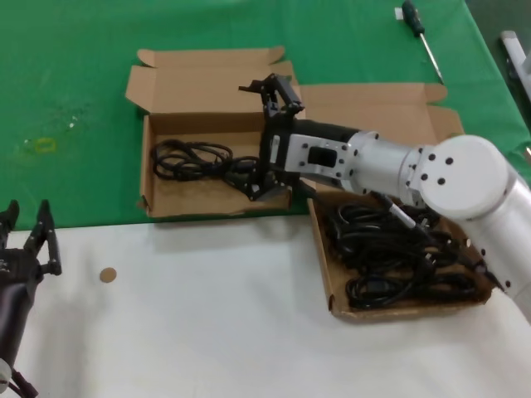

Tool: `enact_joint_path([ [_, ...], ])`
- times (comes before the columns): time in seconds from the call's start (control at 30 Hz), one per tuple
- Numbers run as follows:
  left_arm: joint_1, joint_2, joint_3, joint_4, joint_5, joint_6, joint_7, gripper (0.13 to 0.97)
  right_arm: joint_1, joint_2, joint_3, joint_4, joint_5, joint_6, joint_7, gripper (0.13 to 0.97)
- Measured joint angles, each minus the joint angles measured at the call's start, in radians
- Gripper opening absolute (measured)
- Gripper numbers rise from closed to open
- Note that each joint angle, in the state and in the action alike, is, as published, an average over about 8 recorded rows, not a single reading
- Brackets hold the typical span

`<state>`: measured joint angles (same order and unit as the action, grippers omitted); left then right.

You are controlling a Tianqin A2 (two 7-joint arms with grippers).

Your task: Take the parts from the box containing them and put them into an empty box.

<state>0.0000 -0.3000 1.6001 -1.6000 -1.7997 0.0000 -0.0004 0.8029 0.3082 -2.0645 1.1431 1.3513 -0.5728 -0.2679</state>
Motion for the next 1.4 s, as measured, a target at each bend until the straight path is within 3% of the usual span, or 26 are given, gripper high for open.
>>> enact_joint_path([
  [0.23,0.0,0.0,0.0,0.0,0.0,0.0,0.0,0.303,-0.081,-0.001,0.047,0.046,0.045,0.058,0.027,0.954],
  [0.5,0.0,0.0,0.0,0.0,0.0,0.0,0.0,0.486,-0.177,-0.002,0.102,0.101,0.099,0.126,0.059,0.966],
  [0.63,0.0,0.0,0.0,0.0,0.0,0.0,0.0,0.486,-0.224,-0.002,0.13,0.128,0.125,0.16,0.075,0.966],
  [0.9,0.0,0.0,0.0,0.0,0.0,0.0,0.001,0.708,-0.319,-0.003,0.184,0.181,0.178,0.227,0.106,0.966],
  [1.2,0.0,0.0,0.0,0.0,0.0,0.0,0.0,0.865,-0.427,-0.004,0.247,0.243,0.238,0.304,0.142,0.966],
  [1.4,0.0,0.0,0.0,0.0,0.0,0.0,0.0,0.918,-0.499,-0.005,0.289,0.284,0.279,0.356,0.166,0.966],
])
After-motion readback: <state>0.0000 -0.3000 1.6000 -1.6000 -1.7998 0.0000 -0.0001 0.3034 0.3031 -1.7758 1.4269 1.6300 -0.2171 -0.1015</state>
